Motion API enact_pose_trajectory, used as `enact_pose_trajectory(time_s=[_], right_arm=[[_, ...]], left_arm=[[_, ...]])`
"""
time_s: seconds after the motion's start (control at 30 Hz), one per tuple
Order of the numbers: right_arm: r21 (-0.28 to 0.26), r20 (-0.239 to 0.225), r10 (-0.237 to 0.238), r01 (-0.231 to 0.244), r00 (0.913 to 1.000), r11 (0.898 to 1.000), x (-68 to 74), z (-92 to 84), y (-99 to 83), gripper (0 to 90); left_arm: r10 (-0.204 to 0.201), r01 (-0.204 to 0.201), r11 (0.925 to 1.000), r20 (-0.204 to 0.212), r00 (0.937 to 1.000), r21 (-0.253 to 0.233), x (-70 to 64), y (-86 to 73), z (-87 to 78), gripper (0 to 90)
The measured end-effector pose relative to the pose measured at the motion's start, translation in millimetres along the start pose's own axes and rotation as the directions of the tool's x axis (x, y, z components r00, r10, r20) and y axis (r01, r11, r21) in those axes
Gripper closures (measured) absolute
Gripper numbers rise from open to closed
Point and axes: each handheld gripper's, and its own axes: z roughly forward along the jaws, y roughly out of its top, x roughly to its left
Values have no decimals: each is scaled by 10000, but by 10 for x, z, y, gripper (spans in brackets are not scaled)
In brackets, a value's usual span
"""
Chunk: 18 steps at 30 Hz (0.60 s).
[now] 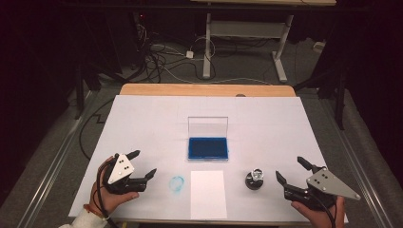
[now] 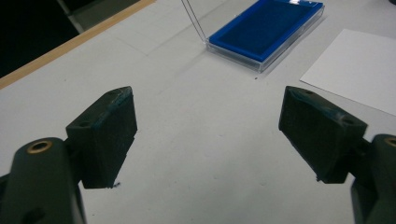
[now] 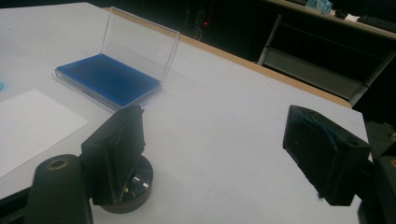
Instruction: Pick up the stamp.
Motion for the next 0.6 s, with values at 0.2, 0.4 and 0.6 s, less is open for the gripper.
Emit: enact_pose_trajectory(time_s=[0.2, 0.4, 0.6], right_arm=[[280, -250, 7, 0, 9997, 9996, -24, 45, -11, 206], [504, -753, -38, 76, 9972, 9987, 12, 71, 37, 189], [1157, -1134, -67, 199, 9935, 9931, -8, 122, 126, 162]], left_arm=[[24, -26, 9996, 82, 10000, 266, 12, -11, 47, 188], [-160, 153, 9990, 157, 9997, 429, -5, -36, 34, 188], [-89, 73, 9985, 299, 9995, 544, -19, -39, 62, 186]])
